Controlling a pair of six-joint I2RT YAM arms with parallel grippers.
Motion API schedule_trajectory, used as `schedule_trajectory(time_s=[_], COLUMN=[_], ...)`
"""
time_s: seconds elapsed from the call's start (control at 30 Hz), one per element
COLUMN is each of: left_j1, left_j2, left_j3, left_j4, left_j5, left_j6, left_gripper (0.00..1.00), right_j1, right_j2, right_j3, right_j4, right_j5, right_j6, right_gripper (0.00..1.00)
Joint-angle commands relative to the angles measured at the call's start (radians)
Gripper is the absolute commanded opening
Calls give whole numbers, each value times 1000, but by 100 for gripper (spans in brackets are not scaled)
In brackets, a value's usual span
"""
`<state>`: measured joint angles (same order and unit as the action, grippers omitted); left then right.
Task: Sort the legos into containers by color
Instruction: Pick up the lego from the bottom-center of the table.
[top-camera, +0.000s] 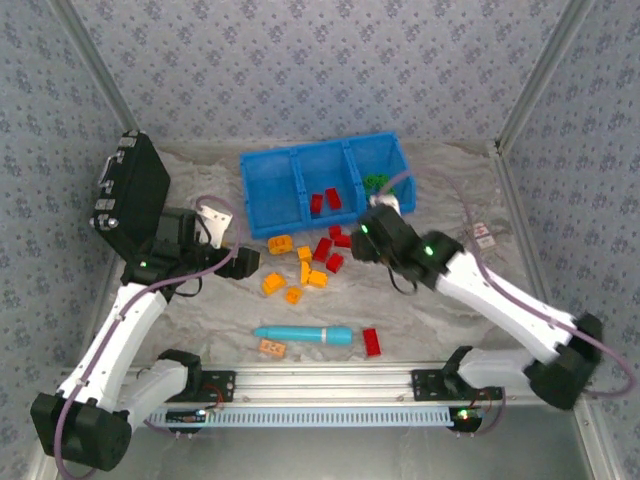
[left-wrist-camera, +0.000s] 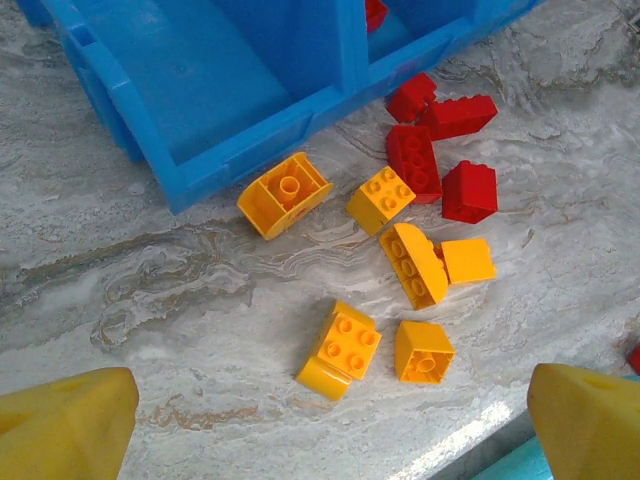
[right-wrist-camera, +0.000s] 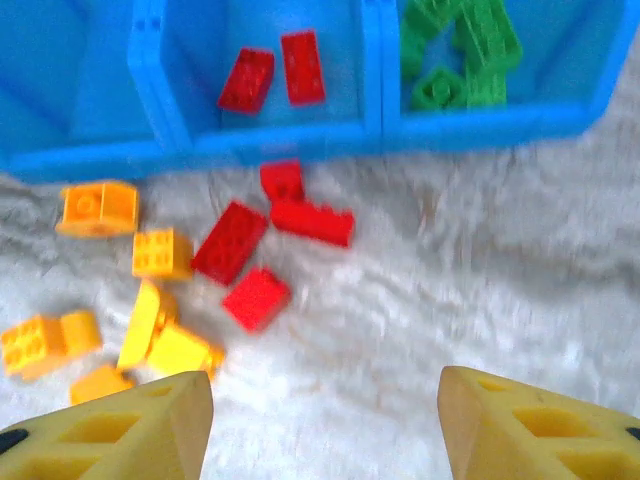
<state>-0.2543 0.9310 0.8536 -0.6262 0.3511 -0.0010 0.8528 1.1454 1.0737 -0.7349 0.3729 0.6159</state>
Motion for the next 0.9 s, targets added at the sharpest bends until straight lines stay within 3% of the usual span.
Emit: schedule_trajectory(time_s=[0.0, 0.17, 0.33, 0.53, 0.87], left_j1=[7, 7, 6, 6, 6], left_j2=[-11, -23, -38, -47, -39], left_j3=[15, 14, 10, 7, 8], left_j4=[-6, -5, -5, -5, -6], left_j5=[5, 17, 25, 22, 21], left_j6=[-2, -5, -8, -8, -7], left_gripper=[100, 100, 100, 100, 100], right_j1=[101, 351, 500, 582, 598], right_j2=[-114, -239, -203, -73, 10], right_j3=[-162, -329, -417, -458, -504], right_j4=[-120, -106, -88, -39, -4], right_j5=[31, 116, 147, 128, 91], right_j6=[266, 371, 474, 517, 586], right_gripper=[63, 67, 67, 67, 65])
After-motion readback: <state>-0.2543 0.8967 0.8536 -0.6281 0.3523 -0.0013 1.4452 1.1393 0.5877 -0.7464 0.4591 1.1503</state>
